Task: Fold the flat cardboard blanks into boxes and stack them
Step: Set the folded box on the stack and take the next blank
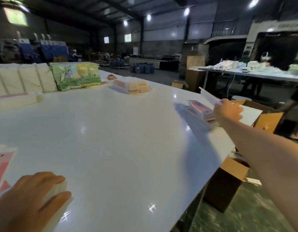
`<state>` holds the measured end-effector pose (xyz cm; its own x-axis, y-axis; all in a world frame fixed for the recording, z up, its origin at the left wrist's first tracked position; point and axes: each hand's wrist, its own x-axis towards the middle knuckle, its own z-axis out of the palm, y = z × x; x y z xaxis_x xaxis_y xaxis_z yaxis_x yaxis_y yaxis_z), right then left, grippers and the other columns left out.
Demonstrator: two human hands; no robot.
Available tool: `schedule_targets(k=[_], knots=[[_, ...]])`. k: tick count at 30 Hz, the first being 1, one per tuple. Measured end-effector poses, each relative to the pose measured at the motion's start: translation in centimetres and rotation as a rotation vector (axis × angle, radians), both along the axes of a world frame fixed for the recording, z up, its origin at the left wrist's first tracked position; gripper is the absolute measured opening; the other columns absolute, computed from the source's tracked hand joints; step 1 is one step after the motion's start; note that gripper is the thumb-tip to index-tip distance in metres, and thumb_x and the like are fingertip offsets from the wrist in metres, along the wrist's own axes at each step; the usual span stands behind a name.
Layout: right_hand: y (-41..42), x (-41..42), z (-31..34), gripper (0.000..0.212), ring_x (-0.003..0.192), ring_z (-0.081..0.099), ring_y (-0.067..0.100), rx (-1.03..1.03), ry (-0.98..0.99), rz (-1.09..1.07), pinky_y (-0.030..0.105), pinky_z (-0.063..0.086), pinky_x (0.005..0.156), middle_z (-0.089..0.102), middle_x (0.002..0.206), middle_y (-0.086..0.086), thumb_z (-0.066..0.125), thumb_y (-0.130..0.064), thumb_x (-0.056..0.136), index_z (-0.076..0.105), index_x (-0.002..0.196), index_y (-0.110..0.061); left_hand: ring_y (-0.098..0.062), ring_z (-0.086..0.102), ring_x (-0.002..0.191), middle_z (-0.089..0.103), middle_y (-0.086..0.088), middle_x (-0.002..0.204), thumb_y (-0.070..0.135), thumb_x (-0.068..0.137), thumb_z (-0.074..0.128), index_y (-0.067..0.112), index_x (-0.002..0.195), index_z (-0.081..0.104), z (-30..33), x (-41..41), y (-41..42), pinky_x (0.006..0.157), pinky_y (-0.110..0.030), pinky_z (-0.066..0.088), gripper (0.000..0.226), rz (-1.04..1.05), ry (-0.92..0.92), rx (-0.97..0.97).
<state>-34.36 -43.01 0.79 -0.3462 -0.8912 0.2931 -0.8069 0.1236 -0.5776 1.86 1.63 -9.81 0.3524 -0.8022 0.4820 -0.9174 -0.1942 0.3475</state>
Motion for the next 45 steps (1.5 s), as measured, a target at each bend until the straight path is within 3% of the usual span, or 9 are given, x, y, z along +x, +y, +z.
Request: schedule_targets(k=[4,8,14,19,22,30,38,41,45], knots=[[-0.1,-1.1,-1.3,0.04,0.132,0.026,0.038,0.153,0.001,0.013,0.053,0.023,0.106,0.033,0.142,0.018,0.042,-0.03,0.096,0.048,0.134,-0.019,-0.024,0.056,0.087,0.049,0.028,0.109,0.075,0.074,0.043,0.057,0.109,0.049,0.3,0.1,-0.9,0.074,-0.053,0.05,0.04,0.042,-0.013,-0.024],[2.2,2.5,3.4,0.037,0.132,0.028,0.035,-0.187,-0.017,0.103,0.051,0.025,0.105,0.036,0.141,0.015,0.045,-0.025,0.095,0.053,0.131,-0.021,-0.005,0.043,0.084,0.044,0.026,0.099,0.061,0.071,0.044,0.052,0.101,0.047,3.1,-2.7,-0.7,0.067,-0.034,0.042,0.031,0.05,-0.145,0.018],[14.4,15.5,8.8,0.03,0.103,0.059,0.02,-0.529,-0.135,0.919,0.031,0.045,0.09,0.066,0.116,0.007,0.048,-0.013,0.091,0.069,0.112,-0.013,-0.01,0.049,0.098,0.056,0.017,0.102,0.056,0.076,0.042,0.03,0.099,0.063,4.9,-5.2,0.1,0.084,-0.031,0.043,0.04,0.085,-0.039,0.116],[25.9,23.3,1.2,0.021,0.096,0.061,0.023,-0.164,0.268,1.461,0.031,0.047,0.084,0.07,0.105,0.004,0.051,-0.02,0.092,0.071,0.098,-0.016,-0.003,0.042,0.108,0.052,0.016,0.121,0.055,0.085,0.041,0.03,0.118,0.057,4.5,-4.6,0.1,0.091,-0.019,0.033,0.044,0.117,-0.014,0.143],[28.3,24.7,-2.7,0.019,0.096,0.055,0.028,-0.16,0.555,1.44,0.035,0.046,0.081,0.063,0.102,0.005,0.046,-0.023,0.091,0.063,0.087,-0.015,-0.005,0.041,0.11,0.051,0.013,0.125,0.048,0.091,0.046,0.028,0.124,0.055,4.2,-4.3,0.3,0.09,-0.019,0.031,0.039,0.094,-0.051,0.143],[28.1,24.7,-5.0,0.026,0.097,0.053,0.028,-0.285,0.418,1.459,0.036,0.045,0.08,0.061,0.105,0.004,0.045,-0.028,0.096,0.069,0.095,-0.017,-0.016,0.052,0.11,0.056,0.004,0.124,0.044,0.091,0.051,0.024,0.119,0.058,7.6,-2.4,1.5,0.094,-0.031,0.042,0.035,0.334,0.239,0.019],[28.0,24.9,-5.3,0.023,0.093,0.056,0.031,-0.306,0.353,1.503,0.038,0.047,0.079,0.065,0.107,0.006,0.051,-0.028,0.094,0.067,0.082,-0.018,-0.027,0.045,0.112,0.046,-0.009,0.116,0.077,0.058,0.065,0.017,0.124,0.045,13.1,6.5,6.5,0.088,-0.042,0.041,0.092,1.05,0.067,0.721],[28.0,24.8,-5.2,0.023,0.094,0.056,0.03,-0.303,0.343,1.505,0.038,0.048,0.079,0.065,0.108,0.005,0.051,-0.029,0.094,0.068,0.082,-0.019,-0.024,0.053,0.09,0.05,-0.005,0.088,0.066,0.054,0.077,0.013,0.11,0.044,12.7,7.2,7.1,0.075,-0.036,0.046,0.084,1.045,0.185,0.685],[28.2,24.7,-5.1,0.02,0.093,0.056,0.031,-0.29,0.312,1.51,0.039,0.047,0.079,0.064,0.103,0.006,0.053,-0.025,0.094,0.07,0.085,-0.017,-0.024,0.058,0.081,0.056,-0.009,0.086,0.036,0.066,0.082,0.004,0.099,0.047,13.3,8.4,7.6,0.073,-0.034,0.05,0.059,0.998,0.342,0.544]])
